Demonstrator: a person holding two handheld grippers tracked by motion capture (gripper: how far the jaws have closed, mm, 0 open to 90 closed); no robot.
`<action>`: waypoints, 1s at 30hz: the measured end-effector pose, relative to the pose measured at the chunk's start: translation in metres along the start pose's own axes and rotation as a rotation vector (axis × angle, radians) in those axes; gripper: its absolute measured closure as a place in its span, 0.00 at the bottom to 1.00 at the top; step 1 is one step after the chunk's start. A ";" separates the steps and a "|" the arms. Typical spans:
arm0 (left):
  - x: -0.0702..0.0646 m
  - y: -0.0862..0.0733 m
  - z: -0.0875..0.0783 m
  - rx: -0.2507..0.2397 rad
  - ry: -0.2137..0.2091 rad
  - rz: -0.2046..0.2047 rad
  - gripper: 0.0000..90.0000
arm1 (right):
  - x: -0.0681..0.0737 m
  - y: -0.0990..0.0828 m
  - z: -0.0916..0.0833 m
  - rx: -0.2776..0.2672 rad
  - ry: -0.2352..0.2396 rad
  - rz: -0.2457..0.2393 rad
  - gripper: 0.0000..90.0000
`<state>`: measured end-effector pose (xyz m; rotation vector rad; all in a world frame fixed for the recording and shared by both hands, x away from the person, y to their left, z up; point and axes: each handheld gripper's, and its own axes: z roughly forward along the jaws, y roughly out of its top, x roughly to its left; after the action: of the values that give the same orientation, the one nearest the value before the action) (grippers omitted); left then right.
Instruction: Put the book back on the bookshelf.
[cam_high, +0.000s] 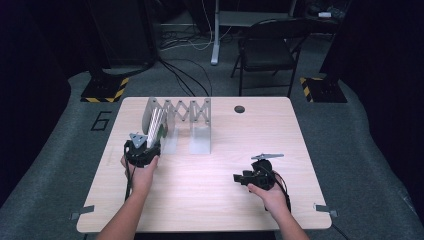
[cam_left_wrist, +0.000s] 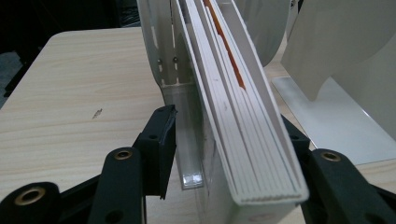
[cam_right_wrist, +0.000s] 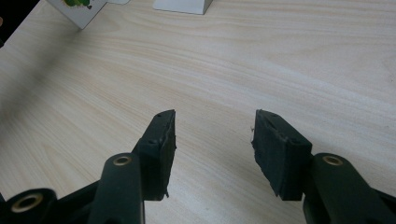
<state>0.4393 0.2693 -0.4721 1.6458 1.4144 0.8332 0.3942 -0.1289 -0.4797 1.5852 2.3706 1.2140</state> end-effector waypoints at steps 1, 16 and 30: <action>0.000 0.000 -0.001 0.000 -0.001 0.004 0.56 | 0.000 0.000 0.000 0.000 0.000 0.000 0.54; 0.001 0.002 -0.009 0.030 -0.012 0.004 0.48 | -0.001 0.000 -0.001 -0.001 0.001 0.008 0.54; 0.005 0.004 -0.028 0.021 -0.051 -0.036 0.40 | -0.002 0.000 -0.002 -0.008 -0.004 0.007 0.54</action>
<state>0.4174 0.2783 -0.4550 1.6417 1.4174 0.7534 0.3939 -0.1318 -0.4790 1.5933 2.3566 1.2186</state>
